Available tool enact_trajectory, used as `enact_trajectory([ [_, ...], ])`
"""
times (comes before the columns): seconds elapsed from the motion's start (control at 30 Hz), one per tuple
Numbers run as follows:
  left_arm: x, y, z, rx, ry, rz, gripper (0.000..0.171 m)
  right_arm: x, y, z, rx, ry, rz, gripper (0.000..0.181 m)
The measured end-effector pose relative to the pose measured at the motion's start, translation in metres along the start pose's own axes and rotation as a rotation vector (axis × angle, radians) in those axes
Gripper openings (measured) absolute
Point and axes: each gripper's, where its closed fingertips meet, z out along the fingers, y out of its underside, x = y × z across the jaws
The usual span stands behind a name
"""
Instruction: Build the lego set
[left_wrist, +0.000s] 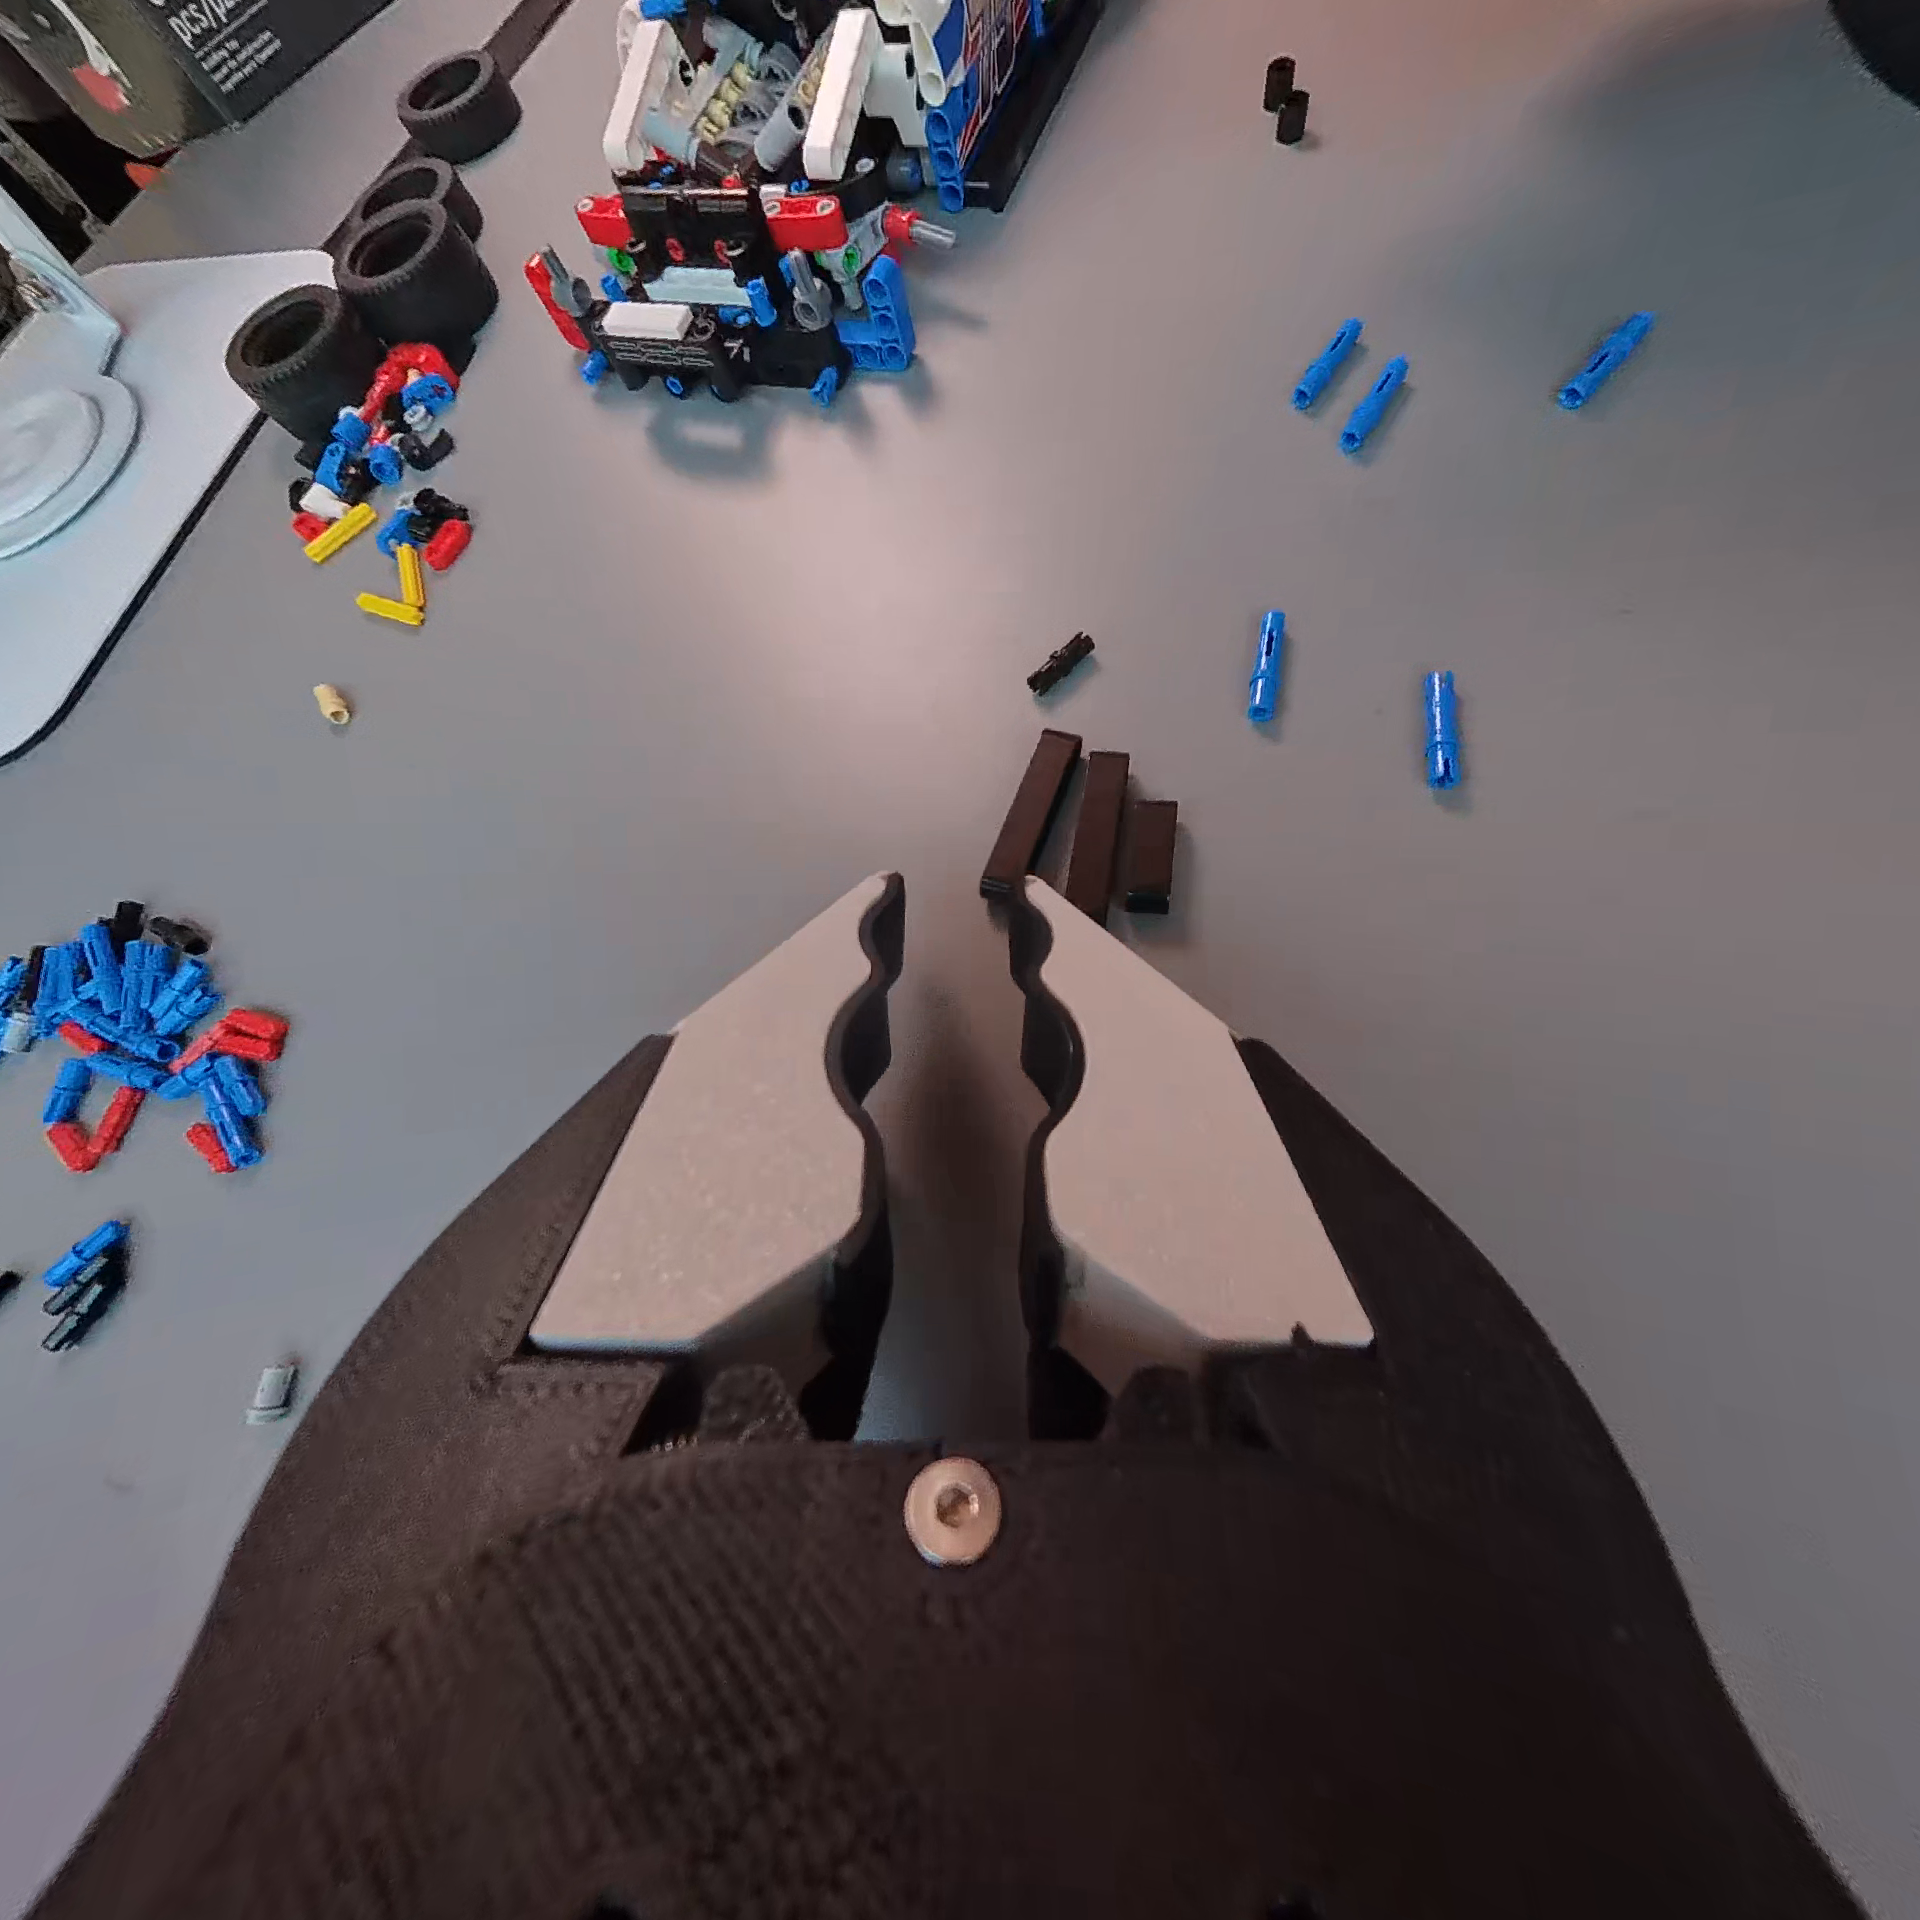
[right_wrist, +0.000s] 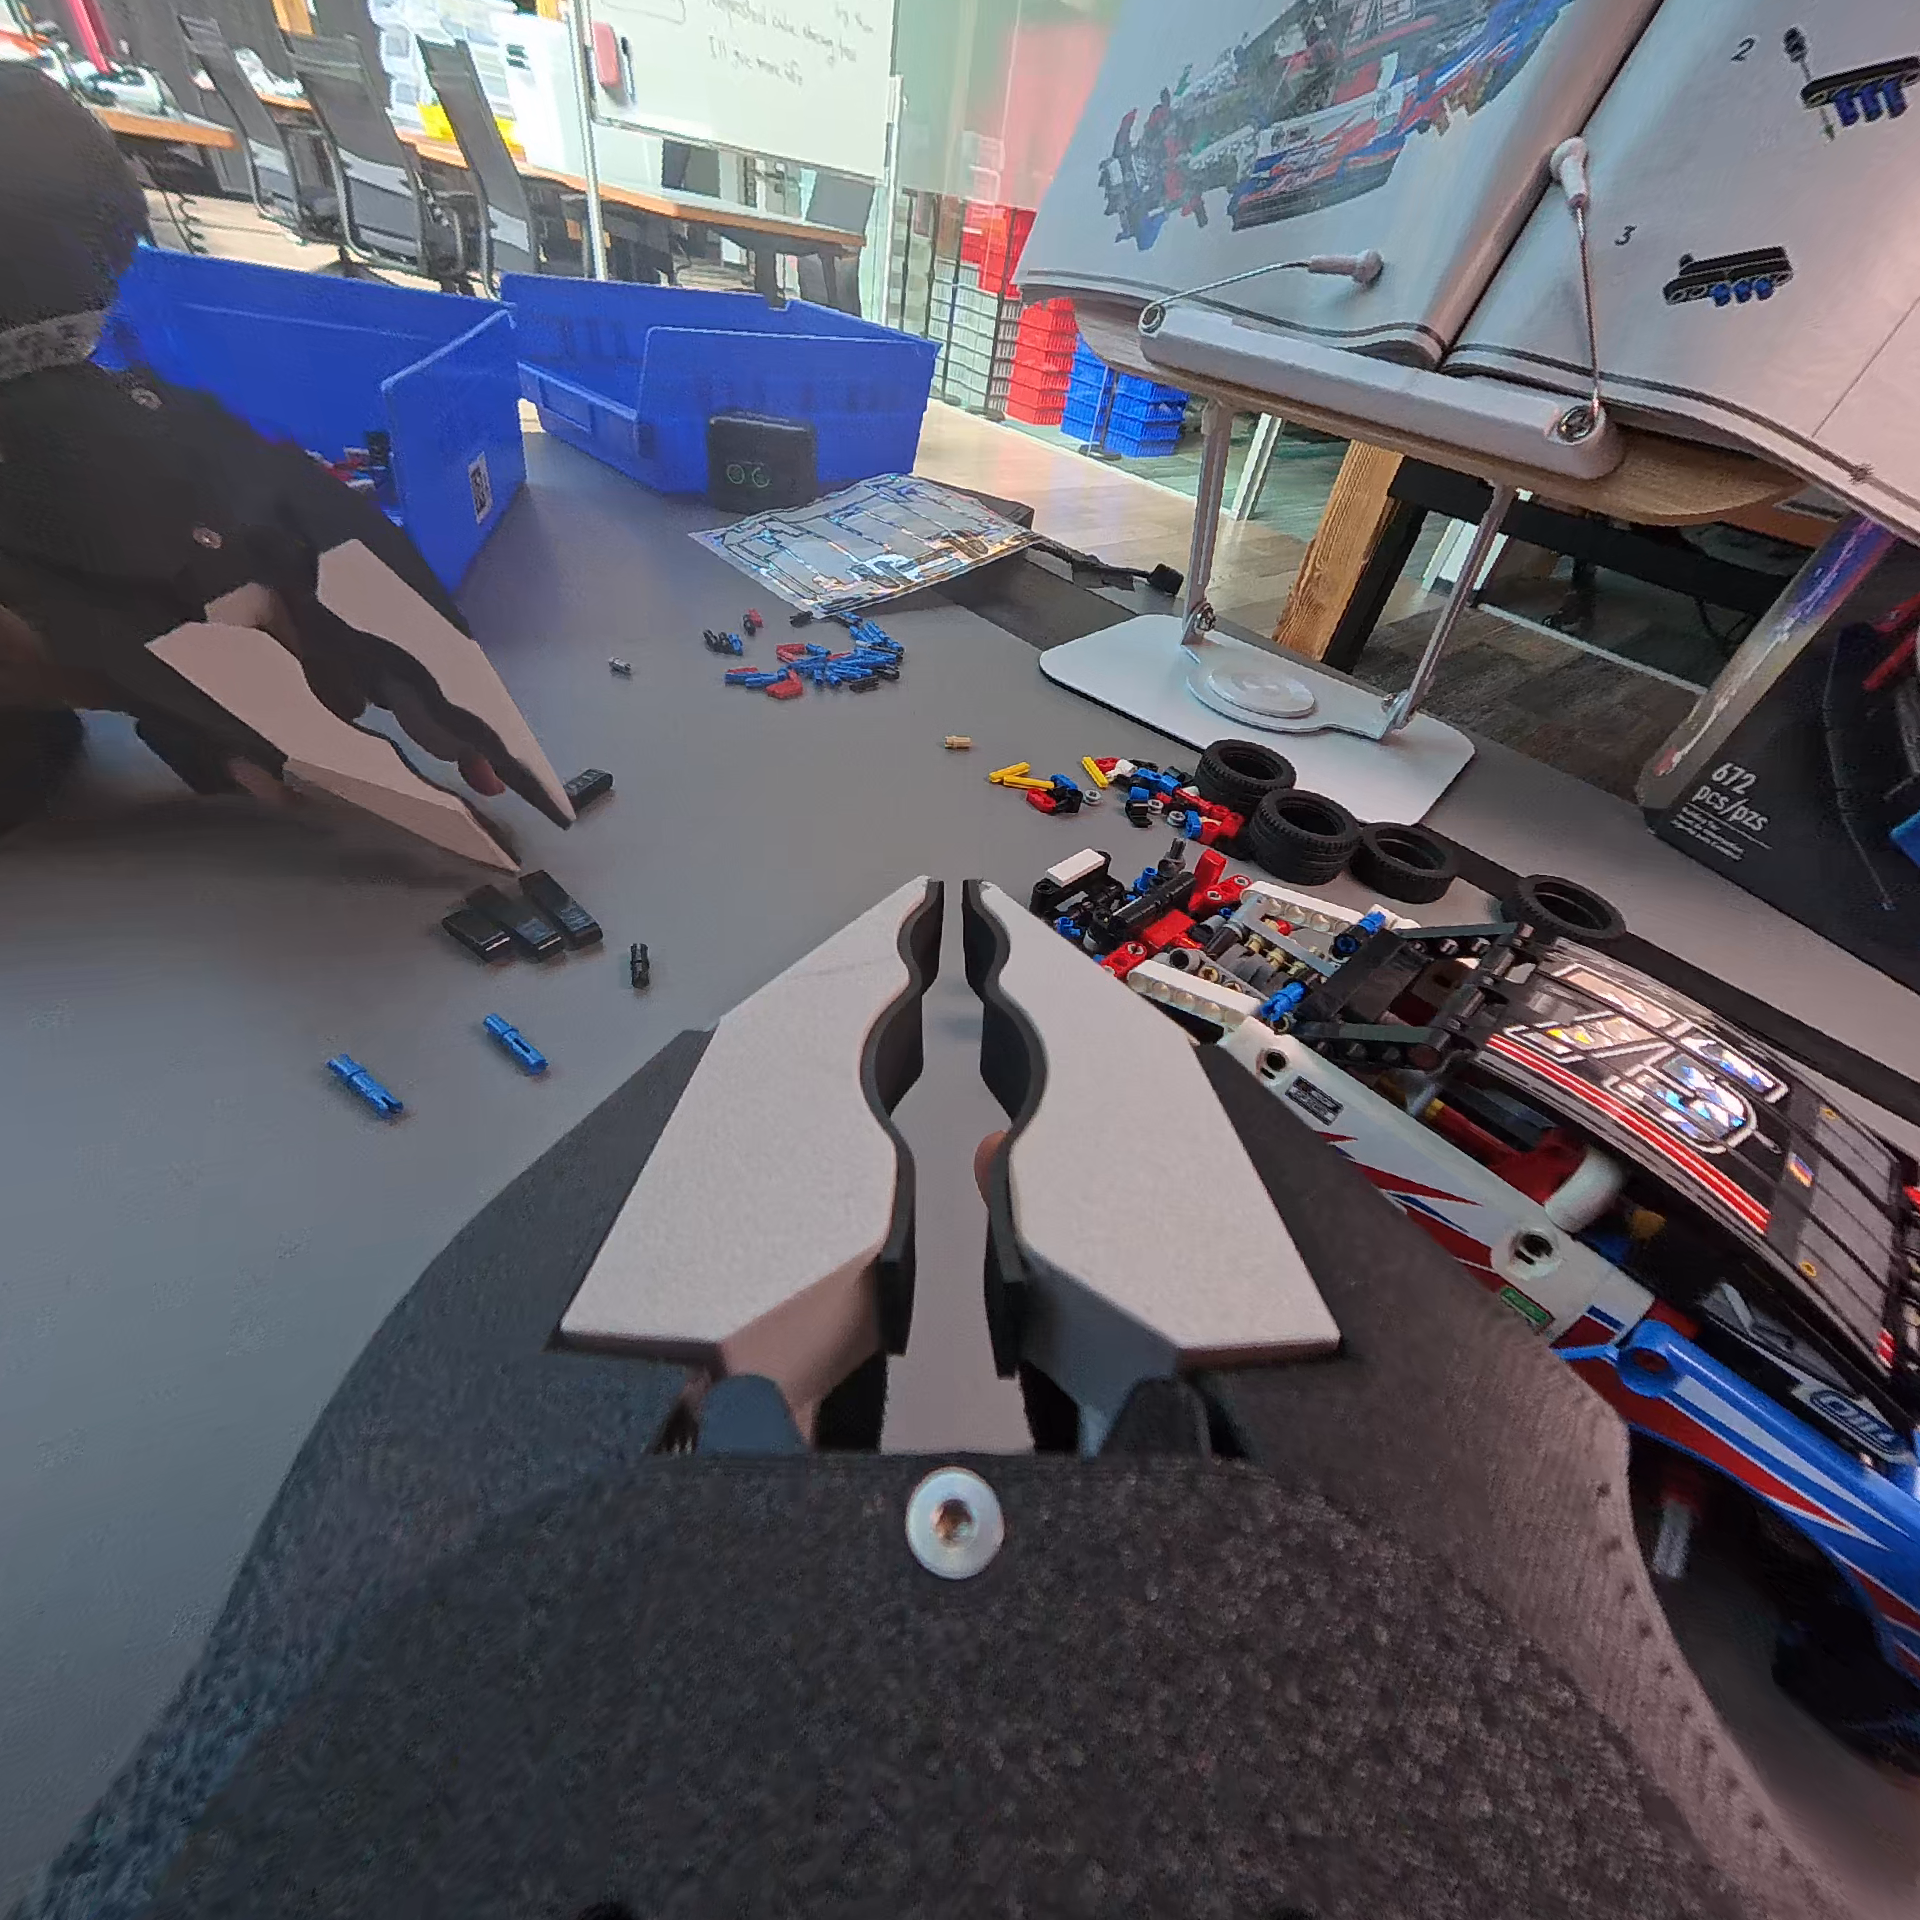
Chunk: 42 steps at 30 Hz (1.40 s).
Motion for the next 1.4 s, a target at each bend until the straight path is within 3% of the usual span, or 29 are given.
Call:
enact_trajectory([
  [0.27, 0.007, 0.0, 0.007, -0.031, 0.054, 0.014, 0.021, -0.005, 0.004, 0.003, -0.019, -0.015, -0.008, 0.001],
  [0.5, 0.007, -0.004, 0.013, -0.045, 0.066, 0.056, 0.007, -0.012, 0.01, 0.007, -0.045, -0.042, -0.025, 0.002],
  [0.6, 0.015, -0.035, 0.002, 0.075, 0.162, -0.154, 0.006, -0.037, 0.012, 0.007, -0.057, -0.139, -0.159, 0.009],
  [0.7, 0.046, -0.069, -0.015, 0.196, 0.477, -0.43, 0.006, -0.08, 0.005, 0.006, -0.006, -0.243, -0.415, 0.015],
  [0.83, 0.069, -0.071, -0.016, 0.19, 0.624, -0.521, 0.006, -0.123, 0.004, 0.007, 0.02, -0.349, -0.568, 0.022],
  [1.1, 0.077, -0.07, -0.015, 0.191, 0.652, -0.509, 0.007, -0.136, 0.023, 0.003, -0.052, -0.448, -0.565, 0.005],
  [1.2, 0.079, -0.072, -0.016, 0.237, 0.575, -0.363, 0.037, -0.139, 0.022, -0.001, -0.076, -0.531, -0.4, 0.005],
  [1.23, 0.082, -0.073, -0.017, 0.246, 0.553, -0.3, 0.039, -0.141, 0.022, -0.003, -0.09, -0.568, -0.332, 0.005],
  [1.4, 0.093, -0.077, -0.017, 0.277, 0.452, -0.092, 0.016, -0.145, 0.021, -0.008, -0.124, -0.646, -0.179, 0.004],
])
